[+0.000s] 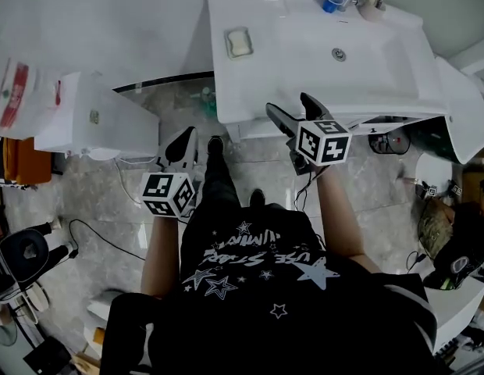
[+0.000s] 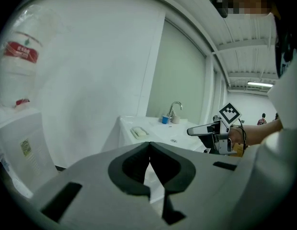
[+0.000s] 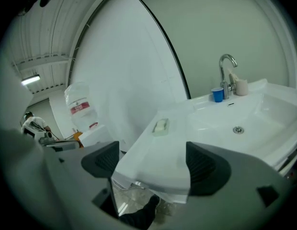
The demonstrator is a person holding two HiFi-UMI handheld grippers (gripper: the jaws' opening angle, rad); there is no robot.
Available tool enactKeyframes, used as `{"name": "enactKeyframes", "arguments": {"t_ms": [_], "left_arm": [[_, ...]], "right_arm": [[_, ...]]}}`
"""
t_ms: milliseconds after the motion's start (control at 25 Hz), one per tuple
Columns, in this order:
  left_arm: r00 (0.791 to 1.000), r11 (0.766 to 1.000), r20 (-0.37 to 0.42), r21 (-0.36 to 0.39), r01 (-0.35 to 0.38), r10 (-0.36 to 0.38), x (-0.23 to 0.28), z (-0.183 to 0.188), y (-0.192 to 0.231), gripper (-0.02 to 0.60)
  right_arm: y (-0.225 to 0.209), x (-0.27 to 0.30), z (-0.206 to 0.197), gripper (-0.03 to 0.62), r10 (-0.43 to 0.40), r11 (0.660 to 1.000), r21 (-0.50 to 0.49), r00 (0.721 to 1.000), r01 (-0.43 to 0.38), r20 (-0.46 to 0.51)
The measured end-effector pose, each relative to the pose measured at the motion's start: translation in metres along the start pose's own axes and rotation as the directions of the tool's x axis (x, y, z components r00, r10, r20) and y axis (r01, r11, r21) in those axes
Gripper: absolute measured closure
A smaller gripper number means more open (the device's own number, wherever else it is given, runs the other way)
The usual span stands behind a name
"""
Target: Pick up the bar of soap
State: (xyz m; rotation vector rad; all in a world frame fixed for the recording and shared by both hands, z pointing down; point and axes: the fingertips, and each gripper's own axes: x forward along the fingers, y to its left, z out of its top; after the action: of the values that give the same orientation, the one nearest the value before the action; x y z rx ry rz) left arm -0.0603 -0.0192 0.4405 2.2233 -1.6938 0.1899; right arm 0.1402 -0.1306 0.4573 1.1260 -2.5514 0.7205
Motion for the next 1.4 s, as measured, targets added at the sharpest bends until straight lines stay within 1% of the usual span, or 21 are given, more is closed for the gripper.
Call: {"name": "enactKeyframes", "arguments": {"t_ms": [120, 360, 560, 800, 880, 1000, 1120, 1240, 1400], "left_arm": [[1.0, 1.0, 0.001, -0.004, 0.026, -0.026, 0.028, 0.01, 0.019, 0.572], [0.996, 0.996, -0.012, 0.012, 0.085, -0.085, 0.095, 0.033, 0.066, 0.572], [0.99, 0.991, -0.037, 0.01, 0.133, -0.132, 0.15, 0.048, 0.1, 0.572], [0.981, 0.983, -0.071, -0.003, 0.183, -0.183, 0.198, 0.063, 0.128, 0.572], [0.978, 0.981, -0.079, -0.011, 0.193, -0.193, 0.207, 0.064, 0.132, 0.572], [0.974, 0.979, -0.092, -0.031, 0.204, -0.206, 0.216, 0.063, 0.14, 0.572], [0.969, 0.975, -0.108, -0.05, 0.218, -0.222, 0.225, 0.061, 0.151, 0.572], [0.962, 0.969, -0.118, -0.064, 0.24, -0.247, 0.232, 0.06, 0.158, 0.572], [0.954, 0.96, -0.121, -0.082, 0.266, -0.275, 0.24, 0.059, 0.168, 0.572]], "right_arm": [[-0.01, 0.024, 0.011, 0.161, -0.028, 1.0, -0.002, 0.999, 0.028, -0.016], [-0.012, 0.094, 0.043, 0.181, -0.032, 0.999, -0.011, 0.999, 0.031, -0.037], [-0.022, 0.152, 0.059, 0.187, -0.061, 0.998, 0.003, 0.996, 0.062, -0.068], [-0.028, 0.198, 0.073, 0.228, -0.069, 0.997, 0.035, 0.991, 0.073, -0.116], [-0.028, 0.206, 0.07, 0.266, -0.061, 0.996, 0.056, 0.987, 0.069, -0.147], [-0.025, 0.219, 0.064, 0.319, -0.036, 0.993, 0.099, 0.977, 0.058, -0.211], [-0.025, 0.234, 0.057, 0.344, -0.052, 0.991, 0.1, 0.958, 0.083, -0.282], [-0.027, 0.246, 0.051, 0.345, -0.085, 0.99, 0.076, 0.935, 0.117, -0.344], [-0.03, 0.258, 0.045, 0.355, -0.136, 0.984, 0.055, 0.905, 0.172, -0.403]]}}
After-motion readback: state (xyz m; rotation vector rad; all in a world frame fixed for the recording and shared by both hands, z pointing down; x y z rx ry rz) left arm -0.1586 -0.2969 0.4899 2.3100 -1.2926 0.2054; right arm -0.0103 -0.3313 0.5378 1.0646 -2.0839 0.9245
